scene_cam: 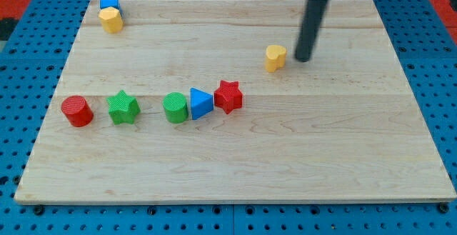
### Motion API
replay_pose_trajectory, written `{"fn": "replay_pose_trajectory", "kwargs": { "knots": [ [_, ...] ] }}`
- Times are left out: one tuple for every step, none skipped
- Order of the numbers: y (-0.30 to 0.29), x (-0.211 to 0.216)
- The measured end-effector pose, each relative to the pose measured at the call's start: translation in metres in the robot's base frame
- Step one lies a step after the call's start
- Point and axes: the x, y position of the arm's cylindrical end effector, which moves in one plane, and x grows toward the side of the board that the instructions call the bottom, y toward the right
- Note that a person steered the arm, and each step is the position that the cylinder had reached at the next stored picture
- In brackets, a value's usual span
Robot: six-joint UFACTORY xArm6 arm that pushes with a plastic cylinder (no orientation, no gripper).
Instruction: Slide the yellow heart closer to the yellow hexagon
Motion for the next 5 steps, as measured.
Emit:
{"fn": "replay_pose_trajectory", "kwargs": {
  "knots": [
    [-0.096,0.001],
    [-0.108,0.013],
    [-0.189,0.032],
    [-0.276,0.021],
    [-0.262,0.001]
  ]
}}
